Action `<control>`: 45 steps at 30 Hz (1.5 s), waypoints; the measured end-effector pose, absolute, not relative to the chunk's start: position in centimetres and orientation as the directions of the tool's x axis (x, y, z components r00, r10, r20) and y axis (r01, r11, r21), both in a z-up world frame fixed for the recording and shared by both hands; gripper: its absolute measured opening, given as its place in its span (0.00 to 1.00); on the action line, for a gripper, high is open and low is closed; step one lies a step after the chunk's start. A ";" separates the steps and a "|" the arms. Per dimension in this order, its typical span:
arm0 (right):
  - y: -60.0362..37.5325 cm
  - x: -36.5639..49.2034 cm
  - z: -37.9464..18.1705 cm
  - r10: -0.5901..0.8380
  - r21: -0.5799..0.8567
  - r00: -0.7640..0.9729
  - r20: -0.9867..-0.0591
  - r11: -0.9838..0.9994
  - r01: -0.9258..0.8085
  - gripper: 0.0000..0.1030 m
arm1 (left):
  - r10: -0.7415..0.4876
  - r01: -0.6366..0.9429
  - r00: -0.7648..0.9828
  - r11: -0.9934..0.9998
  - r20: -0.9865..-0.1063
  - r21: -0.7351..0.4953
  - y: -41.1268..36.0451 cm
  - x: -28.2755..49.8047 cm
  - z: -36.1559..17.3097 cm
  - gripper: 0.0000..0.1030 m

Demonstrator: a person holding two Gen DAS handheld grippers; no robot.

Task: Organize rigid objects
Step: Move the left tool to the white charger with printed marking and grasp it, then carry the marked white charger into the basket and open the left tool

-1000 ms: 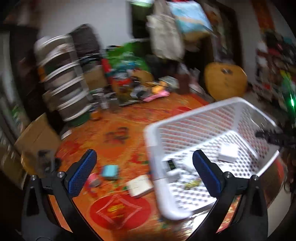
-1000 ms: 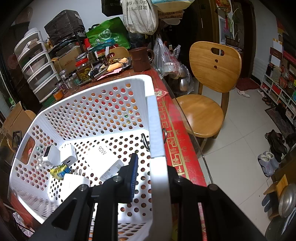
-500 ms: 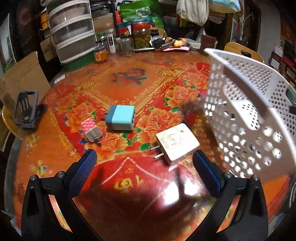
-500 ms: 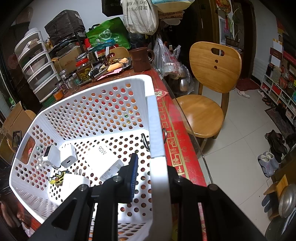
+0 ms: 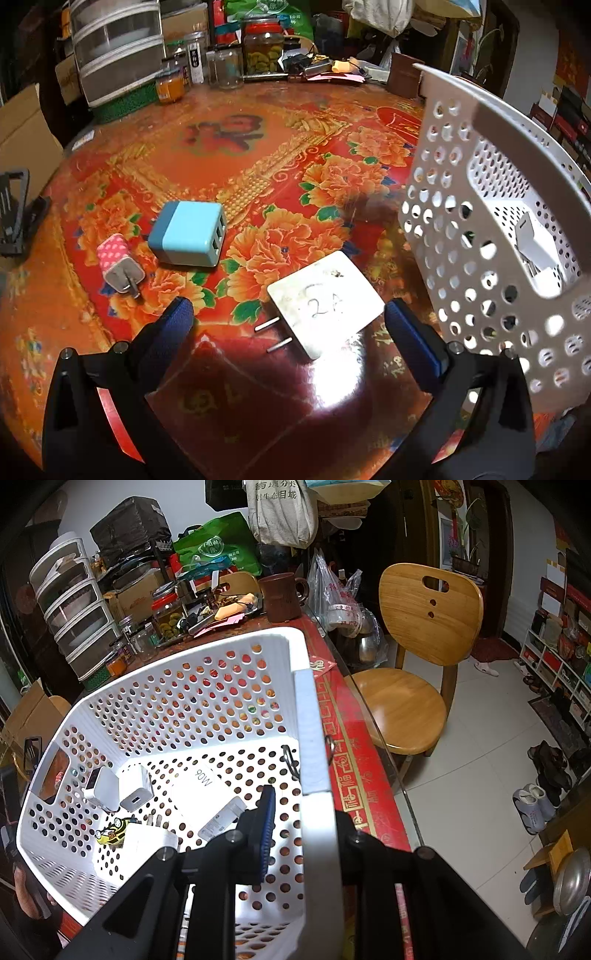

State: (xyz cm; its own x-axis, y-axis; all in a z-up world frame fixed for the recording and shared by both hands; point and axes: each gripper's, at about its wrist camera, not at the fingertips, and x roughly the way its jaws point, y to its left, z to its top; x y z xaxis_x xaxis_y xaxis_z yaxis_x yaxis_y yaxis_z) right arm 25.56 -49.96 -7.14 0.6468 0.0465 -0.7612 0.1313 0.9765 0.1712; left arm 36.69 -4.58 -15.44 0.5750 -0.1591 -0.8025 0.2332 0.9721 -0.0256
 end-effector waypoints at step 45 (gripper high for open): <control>-50.1 25.8 -6.9 0.040 0.163 0.649 -0.760 0.978 0.131 0.20 | 0.108 0.067 0.886 0.933 -0.452 0.352 -9.0 28.4 1.8 0.60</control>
State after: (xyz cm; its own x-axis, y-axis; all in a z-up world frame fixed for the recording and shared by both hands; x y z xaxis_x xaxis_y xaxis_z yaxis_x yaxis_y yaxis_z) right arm 25.77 -50.08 -6.87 0.6488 0.0396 -0.7599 0.1312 0.9779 0.1629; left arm 28.39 -9.00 1.77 0.8856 0.1075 -0.4518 0.0665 0.9335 0.3525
